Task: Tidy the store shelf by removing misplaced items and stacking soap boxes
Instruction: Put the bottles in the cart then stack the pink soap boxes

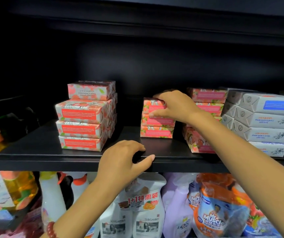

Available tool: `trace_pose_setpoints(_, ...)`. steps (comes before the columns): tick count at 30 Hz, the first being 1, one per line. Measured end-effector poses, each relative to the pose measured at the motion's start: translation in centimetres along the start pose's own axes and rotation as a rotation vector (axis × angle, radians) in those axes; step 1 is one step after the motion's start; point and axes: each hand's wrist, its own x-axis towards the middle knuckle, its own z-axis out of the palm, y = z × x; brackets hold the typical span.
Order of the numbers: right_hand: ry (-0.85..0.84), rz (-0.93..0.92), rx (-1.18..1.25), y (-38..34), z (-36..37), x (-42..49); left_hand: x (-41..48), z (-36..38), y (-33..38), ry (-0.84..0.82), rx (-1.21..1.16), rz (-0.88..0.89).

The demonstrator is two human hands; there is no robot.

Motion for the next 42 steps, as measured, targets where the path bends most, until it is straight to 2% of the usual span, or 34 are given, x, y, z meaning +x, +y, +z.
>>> trace_pose_setpoints(3,0.103,0.015,0.021,-0.1,-0.8,-1.5,0.0,0.0,0.1,0.000,0.003,-0.017)
trace_pose_setpoints(6,0.306,0.000,0.209,0.4,-2.4,-5.6,0.2,-0.2,0.3,-0.023,0.006,-0.035)
trace_pose_setpoints(8,0.254,0.048,0.260,1.7,-3.1,-8.8,0.5,-0.2,0.5,-0.031,0.009,-0.034)
trace_pose_setpoints(12,-0.004,0.203,0.175,4.8,-2.4,-12.9,1.1,0.0,1.4,-0.024,0.045,-0.004)
trace_pose_setpoints(15,-0.092,0.175,0.062,5.5,-0.9,-14.0,1.5,0.4,2.3,-0.045,0.032,0.011)
trace_pose_setpoints(19,-0.038,0.179,0.048,5.9,-0.3,-14.6,1.8,0.9,3.1,-0.048,0.015,0.031)
trace_pose_setpoints(27,-0.115,0.230,0.000,5.9,0.0,-14.0,2.2,0.9,3.3,-0.048,-0.003,0.050)
trace_pose_setpoints(29,-0.136,0.246,0.043,5.7,0.1,-14.0,2.7,0.4,3.9,0.013,-0.072,0.082)
trace_pose_setpoints(31,-0.111,0.244,0.111,5.4,0.4,-14.1,4.1,-0.3,5.1,0.144,-0.139,0.174)
trace_pose_setpoints(33,-0.030,0.242,0.161,5.3,0.6,-14.6,6.2,-0.8,6.5,0.265,-0.189,0.287)
trace_pose_setpoints(35,0.073,0.267,0.213,5.1,0.4,-15.6,9.0,-1.1,8.1,0.303,-0.196,0.382)
trace_pose_setpoints(37,0.155,0.301,0.258,5.0,0.1,-16.7,11.9,-1.2,9.9,0.225,-0.157,0.382)
trace_pose_setpoints(42,0.242,0.306,0.250,5.3,-0.5,-18.5,17.9,0.5,12.5,-0.129,0.052,0.215)
